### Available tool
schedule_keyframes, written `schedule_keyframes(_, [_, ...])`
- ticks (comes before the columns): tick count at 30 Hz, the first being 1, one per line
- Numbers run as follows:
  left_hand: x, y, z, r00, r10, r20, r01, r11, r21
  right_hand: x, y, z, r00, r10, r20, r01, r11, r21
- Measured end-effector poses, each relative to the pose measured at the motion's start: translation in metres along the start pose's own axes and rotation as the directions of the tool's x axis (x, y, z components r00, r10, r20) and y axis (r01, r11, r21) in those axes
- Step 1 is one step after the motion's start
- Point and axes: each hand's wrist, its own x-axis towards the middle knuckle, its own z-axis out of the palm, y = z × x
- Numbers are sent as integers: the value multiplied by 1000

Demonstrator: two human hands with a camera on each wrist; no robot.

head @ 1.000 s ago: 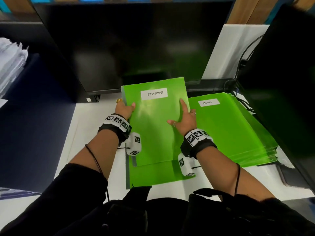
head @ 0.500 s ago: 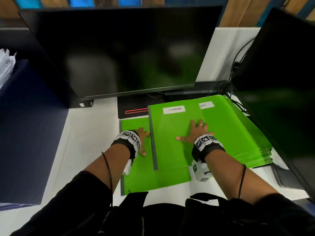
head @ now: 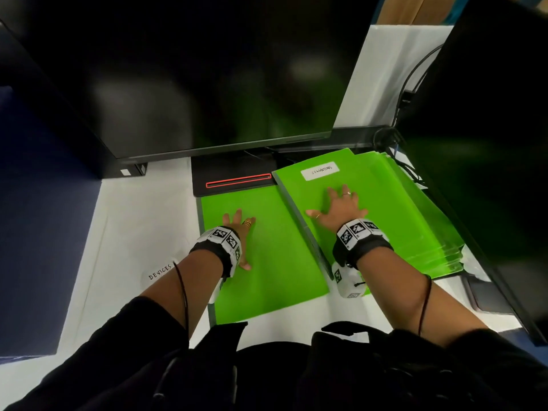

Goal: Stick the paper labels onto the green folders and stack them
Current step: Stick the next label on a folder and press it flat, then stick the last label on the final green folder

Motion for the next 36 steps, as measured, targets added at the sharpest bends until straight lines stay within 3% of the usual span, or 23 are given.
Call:
schedule_keyframes(2, [-1,3,3,1000,-12,-11,12,1000,-22,-3,-4,10,997,-21,75,24,999,-36])
schedule_keyframes(10, [-7,1,1,999,-9,-31,8,1000,-24,5,12,3,986,150,71,-149,989,-20])
schedule_keyframes(13, [-12,3,-1,999,-4,-40,2,1000,-27,2,-8,-1,998,44,-46,-43,999,20])
schedule_keyframes(17, [-30,-10,-9,987,-11,-160,-4,996,-89,-7,-54,11,969,-199,-144,217,969,122])
schedule_keyframes(21, [-52,-47,-23,956,-114,-271,62,979,-195,-23,-107,27,901,-419,-111,434,873,222])
schedule_keyframes(25, [-68,-99,-12,909,-272,-316,176,938,-300,-48,-157,46,791,-610,-44,599,759,254])
schedule_keyframes(30, [-76,-143,29,936,-315,-160,241,900,-364,-75,-208,72,682,-728,64,659,651,377])
schedule_keyframes(32, [-76,-150,45,944,-300,-138,239,909,-342,-83,-224,85,688,-718,103,635,665,394])
schedule_keyframes(36, [-74,-154,57,943,-267,-200,214,944,-252,-87,-246,107,754,-640,149,581,755,303])
